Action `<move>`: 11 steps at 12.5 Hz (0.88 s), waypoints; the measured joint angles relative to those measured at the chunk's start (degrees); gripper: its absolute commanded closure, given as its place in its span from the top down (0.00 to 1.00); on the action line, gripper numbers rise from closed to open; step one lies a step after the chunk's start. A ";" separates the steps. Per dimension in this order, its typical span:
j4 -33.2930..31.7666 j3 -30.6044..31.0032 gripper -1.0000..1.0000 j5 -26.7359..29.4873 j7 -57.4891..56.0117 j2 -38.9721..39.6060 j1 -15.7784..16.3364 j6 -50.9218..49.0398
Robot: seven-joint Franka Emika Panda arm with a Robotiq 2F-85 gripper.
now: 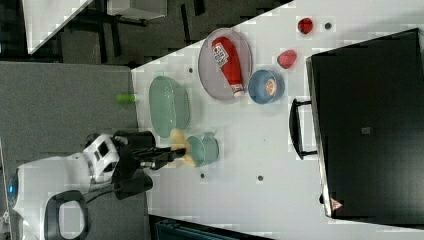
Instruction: Pick Banana and place it in mug.
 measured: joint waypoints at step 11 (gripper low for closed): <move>-1.12 23.08 0.32 5.32 37.08 12.41 6.71 11.74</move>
